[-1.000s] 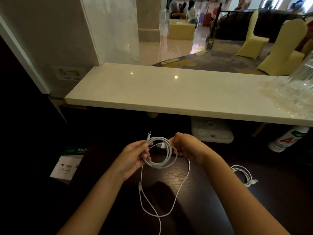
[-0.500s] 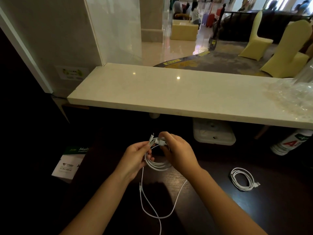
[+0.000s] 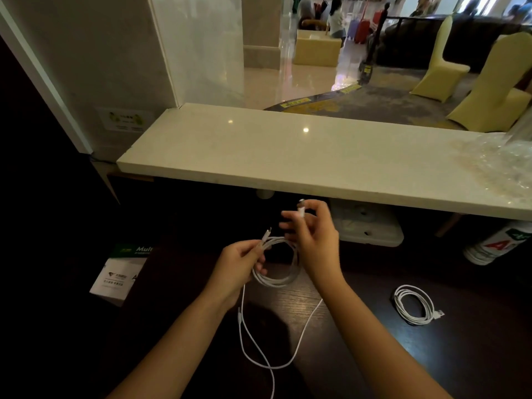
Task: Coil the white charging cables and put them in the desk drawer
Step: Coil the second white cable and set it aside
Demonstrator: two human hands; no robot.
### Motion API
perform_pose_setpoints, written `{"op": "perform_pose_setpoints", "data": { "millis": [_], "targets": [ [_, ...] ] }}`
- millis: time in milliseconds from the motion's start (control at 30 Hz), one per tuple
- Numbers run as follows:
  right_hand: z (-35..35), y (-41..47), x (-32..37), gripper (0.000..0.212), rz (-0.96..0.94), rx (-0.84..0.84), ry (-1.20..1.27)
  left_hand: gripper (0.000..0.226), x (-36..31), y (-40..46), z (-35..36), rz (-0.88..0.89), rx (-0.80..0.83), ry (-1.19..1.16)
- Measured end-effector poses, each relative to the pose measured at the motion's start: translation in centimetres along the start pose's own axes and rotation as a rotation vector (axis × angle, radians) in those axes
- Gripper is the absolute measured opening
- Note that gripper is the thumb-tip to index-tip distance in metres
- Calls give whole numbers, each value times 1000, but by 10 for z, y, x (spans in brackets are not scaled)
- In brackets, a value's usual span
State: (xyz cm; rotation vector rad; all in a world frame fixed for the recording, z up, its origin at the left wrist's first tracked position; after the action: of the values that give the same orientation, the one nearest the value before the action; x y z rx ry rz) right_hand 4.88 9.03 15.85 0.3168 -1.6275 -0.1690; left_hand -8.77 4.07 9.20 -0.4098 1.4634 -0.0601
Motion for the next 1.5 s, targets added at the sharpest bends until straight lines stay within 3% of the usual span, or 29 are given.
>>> {"op": "perform_pose_setpoints", "data": {
  "millis": [33,133,233,367,533,600,667,767,833,933,1000,1067,1200,1300,1500],
  "targets": [
    [-5,2,-8,14,85,-43,55,24,0,-1,1,-26,19,-62],
    [-12,5,-15,10,61,19,-228,23,-1,-4,0,-61,66,-149],
    [-1,6,-31,10,118,199,-320,19,-3,-7,3,-80,108,-181],
    [19,1,-27,29,61,438,-468,17,-4,-8,7,-84,144,-191],
    [34,-12,-27,16,2,705,-567,17,-5,-6,5,-82,131,-205],
    [35,-16,-33,15,-4,794,-546,12,-4,-5,2,-75,100,-181],
    [33,-20,-38,16,125,818,-295,7,-2,-4,-1,-85,91,-179],
    [32,-26,-41,20,341,694,201,9,2,-2,2,-140,120,-230],
    [33,-28,-44,34,372,593,337,10,6,0,4,-174,100,-269],
    [20,-25,-44,45,242,459,84,12,10,2,9,-212,97,-276],
    [10,-22,-38,27,66,440,-270,11,13,5,14,-228,111,-241],
    [0,-24,-41,8,34,438,-414,10,16,9,23,-240,133,-203],
    [-41,-28,-66,22,262,348,-269,15,26,14,65,-305,255,-236],
    [-84,-41,-88,25,449,167,-129,20,33,13,107,-362,377,-266],
    [-187,-74,-114,10,627,-202,-50,14,61,16,181,-365,505,42]
  ]
}}
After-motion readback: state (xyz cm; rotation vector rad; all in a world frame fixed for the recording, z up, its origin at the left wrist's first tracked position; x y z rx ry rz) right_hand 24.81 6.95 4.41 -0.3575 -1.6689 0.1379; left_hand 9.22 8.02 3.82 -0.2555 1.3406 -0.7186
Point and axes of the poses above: each hand's wrist, its own y-axis towards the middle knuckle, its own z-axis out of the palm, x = y × z, the point moved 9 cm from there along y, towards the middle knuckle, and after that the axes turned 3 degrees about -z, right-handed, at the moved point
